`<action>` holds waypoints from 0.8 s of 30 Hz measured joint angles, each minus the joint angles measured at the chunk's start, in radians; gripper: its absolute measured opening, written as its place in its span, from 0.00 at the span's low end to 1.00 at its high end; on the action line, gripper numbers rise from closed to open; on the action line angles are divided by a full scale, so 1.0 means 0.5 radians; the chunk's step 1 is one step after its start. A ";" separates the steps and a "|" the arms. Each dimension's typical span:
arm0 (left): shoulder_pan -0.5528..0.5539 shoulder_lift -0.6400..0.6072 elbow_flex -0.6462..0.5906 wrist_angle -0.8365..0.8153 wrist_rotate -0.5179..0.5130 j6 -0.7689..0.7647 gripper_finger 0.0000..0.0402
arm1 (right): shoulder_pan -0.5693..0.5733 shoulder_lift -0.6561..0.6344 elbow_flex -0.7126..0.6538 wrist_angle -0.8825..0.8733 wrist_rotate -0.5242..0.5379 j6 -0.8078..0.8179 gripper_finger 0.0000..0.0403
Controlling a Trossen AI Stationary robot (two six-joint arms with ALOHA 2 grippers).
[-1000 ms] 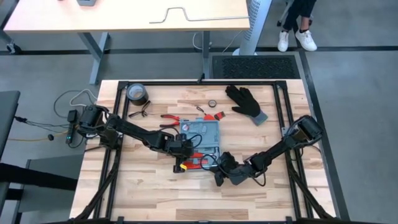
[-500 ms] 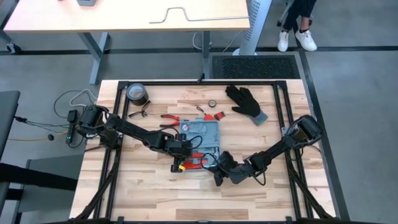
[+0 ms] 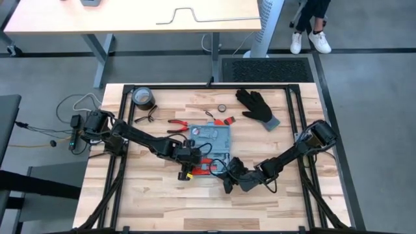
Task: Prefit tool cases
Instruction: Remove the orange hammer from the gray prefit tool case
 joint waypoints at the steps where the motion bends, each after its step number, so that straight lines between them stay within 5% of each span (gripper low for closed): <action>1: 0.000 0.000 0.000 -0.005 -0.038 -0.014 0.38 | 0.001 0.000 0.000 0.000 0.000 -0.001 0.02; 7: 0.002 -0.007 0.000 -0.049 -0.154 -0.033 0.44 | 0.001 0.000 0.000 -0.001 0.000 0.000 0.02; 24: -0.060 0.055 -0.001 -0.022 -0.412 0.143 0.40 | -0.013 0.000 0.000 -0.020 0.000 0.005 0.03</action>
